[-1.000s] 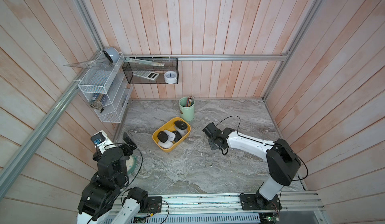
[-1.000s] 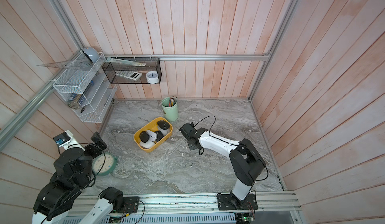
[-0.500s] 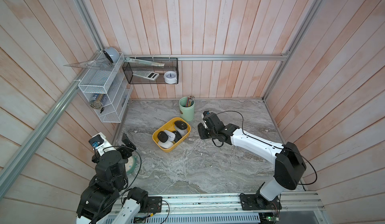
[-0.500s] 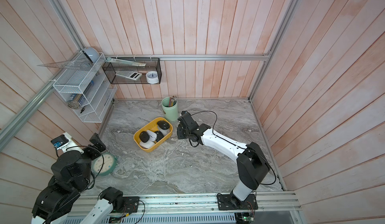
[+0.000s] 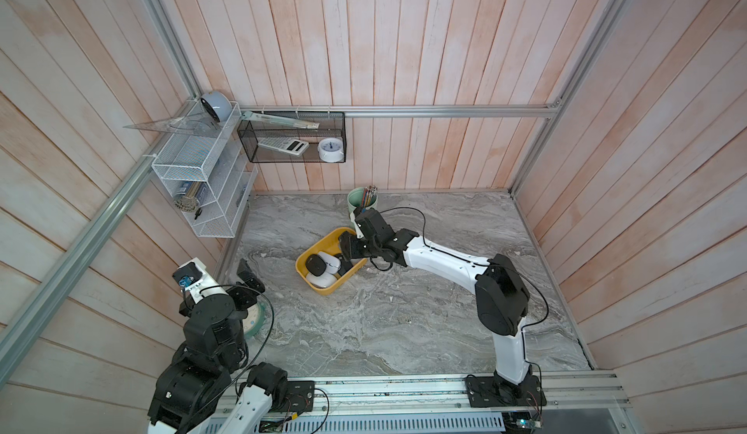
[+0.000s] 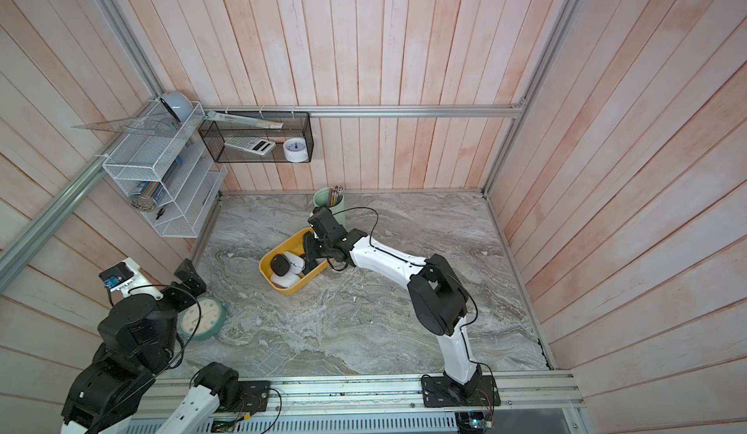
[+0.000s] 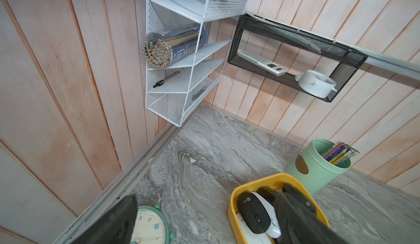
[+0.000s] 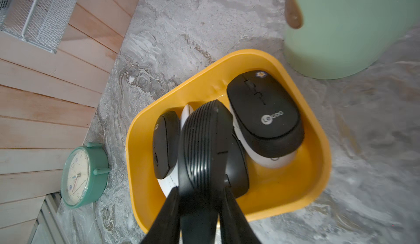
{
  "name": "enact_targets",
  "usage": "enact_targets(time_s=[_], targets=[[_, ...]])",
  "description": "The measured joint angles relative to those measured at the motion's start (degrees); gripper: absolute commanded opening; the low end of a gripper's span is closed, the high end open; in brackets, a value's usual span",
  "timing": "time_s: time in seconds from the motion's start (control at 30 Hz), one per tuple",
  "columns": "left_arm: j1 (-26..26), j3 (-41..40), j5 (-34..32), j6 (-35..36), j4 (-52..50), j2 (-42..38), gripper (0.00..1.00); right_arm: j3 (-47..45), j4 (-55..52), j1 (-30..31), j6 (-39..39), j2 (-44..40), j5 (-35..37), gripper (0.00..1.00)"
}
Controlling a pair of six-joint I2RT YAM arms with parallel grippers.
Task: Put the mouse in the storage box
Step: Place the mouse in the storage box.
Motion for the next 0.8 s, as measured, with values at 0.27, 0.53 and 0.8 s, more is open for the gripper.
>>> enact_targets(time_s=[0.27, 0.53, 0.8], targets=[[0.0, -0.02, 0.72, 0.0, 0.0, -0.13, 1.0, 6.93, 0.2, 0.94, 3.76, 7.28, -3.21, 0.16], [0.0, -0.02, 0.96, 0.02, 0.0, -0.15, 1.0, 8.79, 0.13, 0.92, 6.56, 10.34, -4.85, 0.28], [0.0, -0.04, 0.96, 0.02, 0.0, -0.15, 1.0, 9.03, -2.6, 0.52, 7.39, 10.34, -1.81, 0.55]])
